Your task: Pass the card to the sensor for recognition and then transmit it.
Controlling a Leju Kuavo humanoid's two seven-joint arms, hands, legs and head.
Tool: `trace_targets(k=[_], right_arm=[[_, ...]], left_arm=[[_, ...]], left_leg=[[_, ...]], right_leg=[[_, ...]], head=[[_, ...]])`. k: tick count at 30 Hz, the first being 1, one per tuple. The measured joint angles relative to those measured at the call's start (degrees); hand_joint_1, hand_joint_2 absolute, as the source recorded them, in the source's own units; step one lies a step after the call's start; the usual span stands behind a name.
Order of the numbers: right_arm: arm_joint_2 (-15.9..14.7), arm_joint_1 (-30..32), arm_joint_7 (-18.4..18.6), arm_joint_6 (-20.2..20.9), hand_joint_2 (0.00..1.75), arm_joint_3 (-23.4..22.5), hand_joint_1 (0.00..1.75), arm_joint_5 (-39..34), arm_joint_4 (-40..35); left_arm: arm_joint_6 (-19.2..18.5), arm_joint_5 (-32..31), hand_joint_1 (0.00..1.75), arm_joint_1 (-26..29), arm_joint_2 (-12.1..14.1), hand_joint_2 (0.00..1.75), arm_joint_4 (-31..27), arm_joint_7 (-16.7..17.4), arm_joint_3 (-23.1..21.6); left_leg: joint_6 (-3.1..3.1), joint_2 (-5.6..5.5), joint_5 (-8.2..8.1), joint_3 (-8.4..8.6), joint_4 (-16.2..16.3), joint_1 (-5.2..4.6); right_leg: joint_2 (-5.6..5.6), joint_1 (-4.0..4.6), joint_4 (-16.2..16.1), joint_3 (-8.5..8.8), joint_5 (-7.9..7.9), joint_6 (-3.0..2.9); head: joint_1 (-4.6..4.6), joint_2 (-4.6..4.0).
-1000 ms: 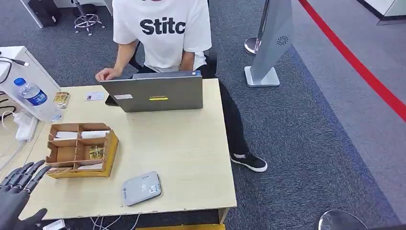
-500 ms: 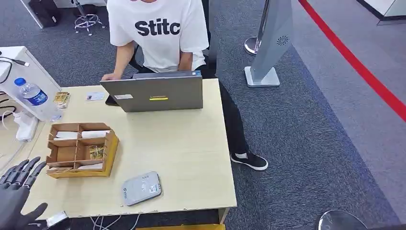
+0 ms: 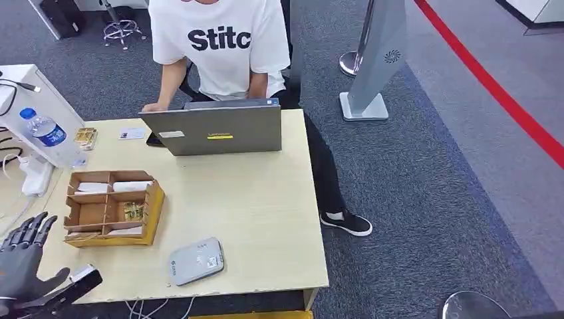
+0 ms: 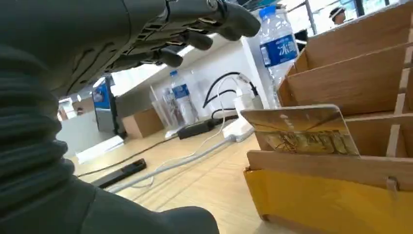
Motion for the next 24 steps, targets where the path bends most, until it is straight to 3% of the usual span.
trace_targets(k=[24], right_arm=[[-0.2,0.0,0.7,-0.5,1.75,1.9,0.0,1.4,0.2]], left_arm=[[0.7,-1.3,0.0,-4.0,-1.6,1.75,5.7,1.3,0.4]], left_leg=[[0.0,-0.01,0.0,-0.03,0.0,0.02]], right_leg=[[0.01,0.01,0.0,-0.03,0.0,0.0]], head=[[0.0,0.0]])
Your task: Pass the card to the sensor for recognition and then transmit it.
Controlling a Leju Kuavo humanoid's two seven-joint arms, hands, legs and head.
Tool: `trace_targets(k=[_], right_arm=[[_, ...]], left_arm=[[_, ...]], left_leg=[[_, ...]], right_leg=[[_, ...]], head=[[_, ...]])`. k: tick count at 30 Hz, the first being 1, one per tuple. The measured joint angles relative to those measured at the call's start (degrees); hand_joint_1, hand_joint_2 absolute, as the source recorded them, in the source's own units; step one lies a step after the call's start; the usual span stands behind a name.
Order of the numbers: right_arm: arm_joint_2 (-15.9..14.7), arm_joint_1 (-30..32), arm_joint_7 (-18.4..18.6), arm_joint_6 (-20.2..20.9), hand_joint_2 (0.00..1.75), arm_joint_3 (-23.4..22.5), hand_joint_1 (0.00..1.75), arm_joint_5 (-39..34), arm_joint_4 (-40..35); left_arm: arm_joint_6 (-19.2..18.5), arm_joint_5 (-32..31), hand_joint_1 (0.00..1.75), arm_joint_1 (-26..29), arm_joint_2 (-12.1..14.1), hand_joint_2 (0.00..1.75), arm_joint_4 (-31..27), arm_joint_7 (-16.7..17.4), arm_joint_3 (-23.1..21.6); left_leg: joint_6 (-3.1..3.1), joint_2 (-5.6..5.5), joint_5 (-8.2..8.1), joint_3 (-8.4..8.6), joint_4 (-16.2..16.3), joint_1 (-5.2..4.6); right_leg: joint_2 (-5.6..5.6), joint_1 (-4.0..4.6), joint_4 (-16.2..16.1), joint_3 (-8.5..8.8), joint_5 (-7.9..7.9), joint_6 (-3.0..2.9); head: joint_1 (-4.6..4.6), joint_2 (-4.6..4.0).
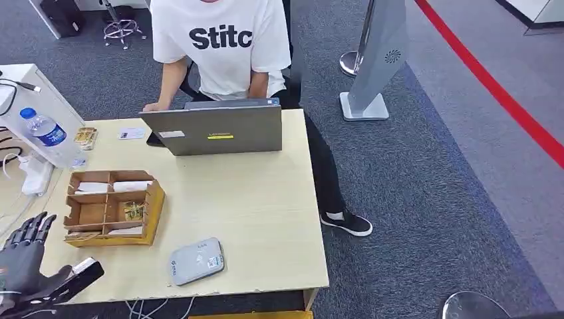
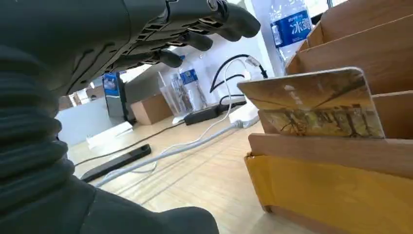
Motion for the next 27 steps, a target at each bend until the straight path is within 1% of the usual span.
trace_targets(k=[5,8,13,19,27], right_arm=[[0.0,-0.1,0.0,0.0,1.75,0.4,0.0,0.5,0.0],[0.0,-0.1,0.0,0.0,1.75,0.6,0.0,0.5,0.0],[0.0,-0.4,0.2,0.0,1.75,1.0,0.0,0.5,0.0],[0.0,-0.4,0.3,-0.1,1.75,1.2,0.0,0.5,0.0],[0.0,-0.4,0.3,-0.1,1.75,1.3,0.0,0.5,0.0]], left_arm=[[0.0,-0.4,0.0,-2.2,0.0,1.75,1.1,0.3,0.0],[-0.2,-1.6,0.0,-3.4,-0.3,1.75,1.7,-0.7,-0.2],[-0.8,-3.7,0.0,-5.7,-1.4,1.75,2.2,-0.4,-2.3],[-1.2,-4.6,0.0,-6.7,-2.0,1.75,1.9,0.8,-4.2],[-1.9,-4.8,0.0,-6.9,-2.0,1.75,1.3,1.0,-5.0]], left_leg=[[0.0,0.02,0.0,0.02,0.0,0.0],[-0.01,0.01,0.01,0.01,0.0,0.0],[0.01,0.04,0.02,0.01,0.0,-0.01],[0.01,0.05,0.03,0.01,0.0,-0.01],[0.0,0.05,0.03,0.01,0.0,0.0]], right_leg=[[0.01,0.0,0.0,0.0,0.01,-0.02],[0.01,0.0,0.0,-0.04,0.01,-0.01],[0.02,0.0,0.0,-0.02,0.03,-0.02],[0.04,0.0,0.0,-0.04,0.03,-0.02],[0.05,0.0,0.0,-0.05,0.02,-0.02]], head=[[-0.04,0.0],[-0.02,0.02],[0.0,0.0],[0.0,0.0],[-0.02,0.0]])
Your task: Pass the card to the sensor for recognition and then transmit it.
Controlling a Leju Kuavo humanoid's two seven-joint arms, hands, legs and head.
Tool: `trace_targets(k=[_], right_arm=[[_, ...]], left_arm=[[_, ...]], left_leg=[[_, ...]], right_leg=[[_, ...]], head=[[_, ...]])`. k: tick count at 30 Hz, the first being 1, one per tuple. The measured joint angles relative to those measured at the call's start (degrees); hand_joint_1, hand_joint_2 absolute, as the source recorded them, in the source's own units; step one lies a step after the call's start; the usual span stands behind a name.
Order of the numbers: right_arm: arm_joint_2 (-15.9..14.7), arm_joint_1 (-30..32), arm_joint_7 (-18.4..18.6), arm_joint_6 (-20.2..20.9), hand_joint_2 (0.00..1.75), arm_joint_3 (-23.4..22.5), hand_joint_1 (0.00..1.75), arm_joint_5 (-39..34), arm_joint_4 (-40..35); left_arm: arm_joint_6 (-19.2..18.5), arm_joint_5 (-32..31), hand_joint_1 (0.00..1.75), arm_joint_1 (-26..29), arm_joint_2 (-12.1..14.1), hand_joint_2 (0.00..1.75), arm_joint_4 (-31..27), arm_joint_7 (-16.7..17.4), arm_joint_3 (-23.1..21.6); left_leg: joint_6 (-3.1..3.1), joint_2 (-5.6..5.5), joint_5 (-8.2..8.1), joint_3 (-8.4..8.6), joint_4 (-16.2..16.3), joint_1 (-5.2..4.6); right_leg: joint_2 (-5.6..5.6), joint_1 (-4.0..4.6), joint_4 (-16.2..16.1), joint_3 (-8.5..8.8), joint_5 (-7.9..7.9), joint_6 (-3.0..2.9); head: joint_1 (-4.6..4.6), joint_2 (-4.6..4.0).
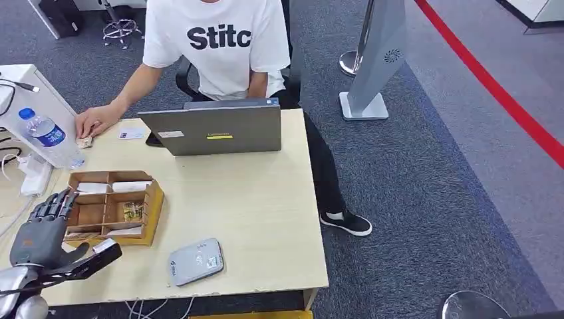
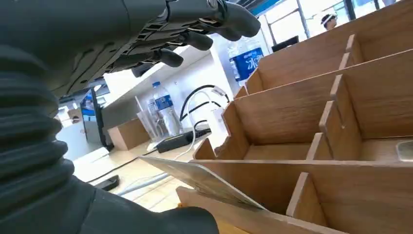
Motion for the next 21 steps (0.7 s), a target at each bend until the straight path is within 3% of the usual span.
trace_targets(k=[21], right_arm=[[0.0,0.0,0.0,0.0,1.75,0.0,0.0,0.0,0.0]], left_arm=[[0.0,0.0,0.0,-0.1,0.0,1.75,-0.2,0.0,-0.2]], left_leg=[[0.0,0.01,0.0,0.0,0.0,0.0]], right_leg=[[0.0,0.0,0.0,0.0,0.0,0.0]], head=[[0.0,0.0]])
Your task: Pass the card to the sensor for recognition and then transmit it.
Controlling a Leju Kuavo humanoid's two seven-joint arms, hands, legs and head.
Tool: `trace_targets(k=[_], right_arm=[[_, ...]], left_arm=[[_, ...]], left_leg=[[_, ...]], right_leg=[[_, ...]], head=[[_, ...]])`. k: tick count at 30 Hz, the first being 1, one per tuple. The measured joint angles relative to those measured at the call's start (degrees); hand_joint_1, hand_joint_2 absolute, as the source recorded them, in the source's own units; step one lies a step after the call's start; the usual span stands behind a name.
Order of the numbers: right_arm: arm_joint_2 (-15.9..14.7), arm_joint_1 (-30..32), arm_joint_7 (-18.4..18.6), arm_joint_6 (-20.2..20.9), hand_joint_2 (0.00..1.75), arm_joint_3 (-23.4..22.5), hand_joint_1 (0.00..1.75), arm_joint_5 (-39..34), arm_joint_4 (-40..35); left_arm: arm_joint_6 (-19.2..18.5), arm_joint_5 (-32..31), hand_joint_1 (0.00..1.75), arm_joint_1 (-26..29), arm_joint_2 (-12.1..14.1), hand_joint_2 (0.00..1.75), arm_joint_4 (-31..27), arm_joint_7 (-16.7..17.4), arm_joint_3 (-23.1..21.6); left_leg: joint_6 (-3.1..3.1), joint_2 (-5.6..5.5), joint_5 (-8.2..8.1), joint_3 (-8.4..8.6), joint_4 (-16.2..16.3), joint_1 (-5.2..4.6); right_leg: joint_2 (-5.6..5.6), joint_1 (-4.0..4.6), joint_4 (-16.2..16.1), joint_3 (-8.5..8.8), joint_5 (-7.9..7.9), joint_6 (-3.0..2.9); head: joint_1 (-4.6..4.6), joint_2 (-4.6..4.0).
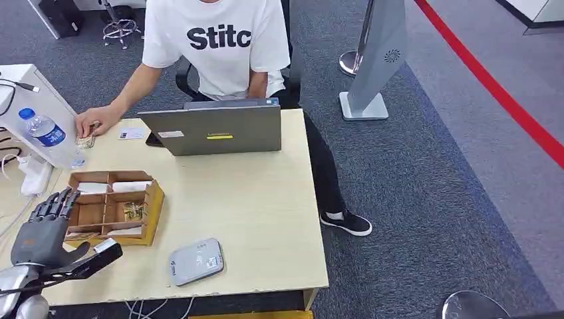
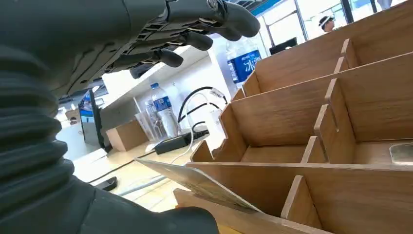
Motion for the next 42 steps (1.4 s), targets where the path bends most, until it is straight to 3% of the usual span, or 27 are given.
trace_targets(k=[7,8,9,21,42], right_arm=[[0.0,0.0,0.0,0.0,1.75,0.0,0.0,0.0,0.0],[0.0,0.0,0.0,0.0,1.75,0.0,0.0,0.0,0.0],[0.0,0.0,0.0,0.0,1.75,0.0,0.0,0.0,0.0],[-0.1,0.0,-0.4,-0.2,1.75,0.0,0.0,-0.2,0.0],[-0.3,0.0,-0.4,-0.3,1.75,0.0,0.0,-0.2,0.1]], left_arm=[[0.0,0.0,0.0,0.0,0.0,1.75,0.0,0.0,0.0],[0.0,0.0,0.35,0.0,0.0,1.75,0.0,0.0,0.0],[-0.1,0.0,1.75,0.0,0.0,1.75,0.0,0.0,0.0],[-4.0,3.2,1.75,1.0,0.6,1.75,-0.1,0.6,0.0],[-4.3,3.5,1.75,1.6,0.7,1.75,-0.6,0.7,0.0]], left_leg=[[0.0,0.0,0.0,0.0,0.0,0.0],[0.0,0.0,0.0,0.0,0.0,0.0],[0.0,0.0,0.0,0.0,0.0,0.0],[0.0,0.04,0.0,-0.01,0.0,0.0],[0.0,0.01,0.0,-0.02,0.0,0.0]], right_leg=[[0.0,0.0,0.0,0.0,0.0,0.0],[0.0,0.0,0.0,0.0,0.0,0.0],[0.0,0.0,0.0,0.0,0.0,0.0],[0.04,0.0,0.0,0.0,0.0,0.0],[0.0,0.0,0.0,0.02,0.0,0.0]], head=[[0.0,0.0],[0.0,0.0],[0.0,0.0],[0.0,0.0],[0.0,0.0]])
